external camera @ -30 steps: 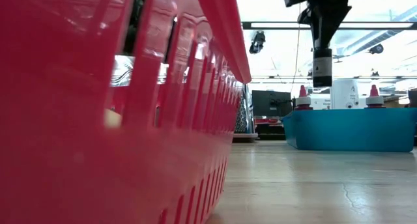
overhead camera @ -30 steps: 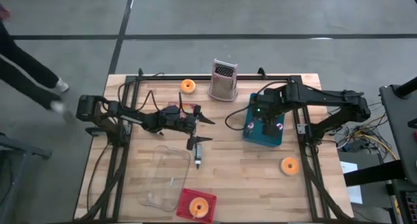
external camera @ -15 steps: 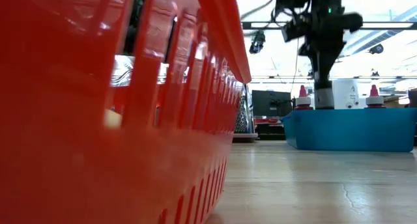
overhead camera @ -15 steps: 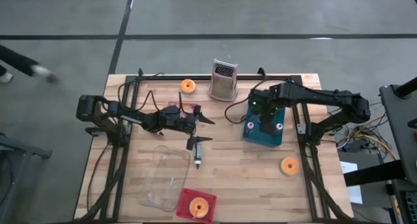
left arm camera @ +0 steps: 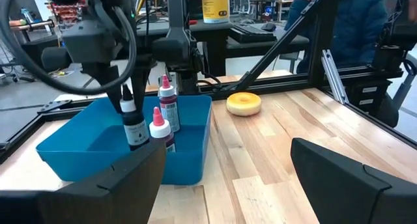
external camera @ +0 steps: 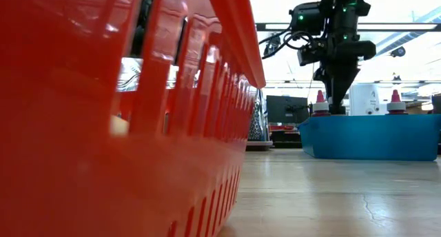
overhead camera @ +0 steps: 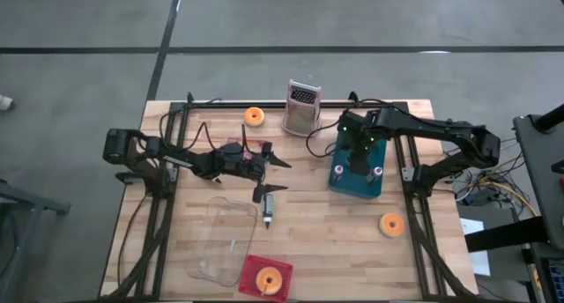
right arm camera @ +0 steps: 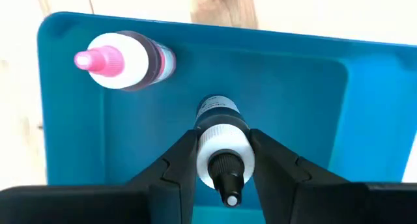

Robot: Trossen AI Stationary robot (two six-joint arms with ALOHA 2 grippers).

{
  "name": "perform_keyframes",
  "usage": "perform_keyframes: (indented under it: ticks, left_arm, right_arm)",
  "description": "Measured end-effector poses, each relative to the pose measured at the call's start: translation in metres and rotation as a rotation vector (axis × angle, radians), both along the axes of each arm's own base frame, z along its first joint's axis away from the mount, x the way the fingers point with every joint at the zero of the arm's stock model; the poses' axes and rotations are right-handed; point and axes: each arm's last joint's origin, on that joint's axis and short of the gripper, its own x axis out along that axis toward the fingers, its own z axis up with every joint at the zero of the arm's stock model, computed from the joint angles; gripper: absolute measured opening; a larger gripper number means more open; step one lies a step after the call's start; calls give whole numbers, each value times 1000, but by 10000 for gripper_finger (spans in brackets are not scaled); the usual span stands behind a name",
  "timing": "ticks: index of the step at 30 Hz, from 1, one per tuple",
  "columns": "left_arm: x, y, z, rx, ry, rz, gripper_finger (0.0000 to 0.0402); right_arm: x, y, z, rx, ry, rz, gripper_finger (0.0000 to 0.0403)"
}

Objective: Pick & Place Food Item
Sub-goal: Put the top black food coloring bottle into the blue bin

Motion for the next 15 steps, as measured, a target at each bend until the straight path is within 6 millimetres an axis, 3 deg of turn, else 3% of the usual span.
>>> perform_keyframes:
  ticks: [15]
  left_arm:
    - [1, 0, 1, -3, -4, -1, 332]
  right_arm:
    - [-2, -3, -17, 19, -28, 17, 108]
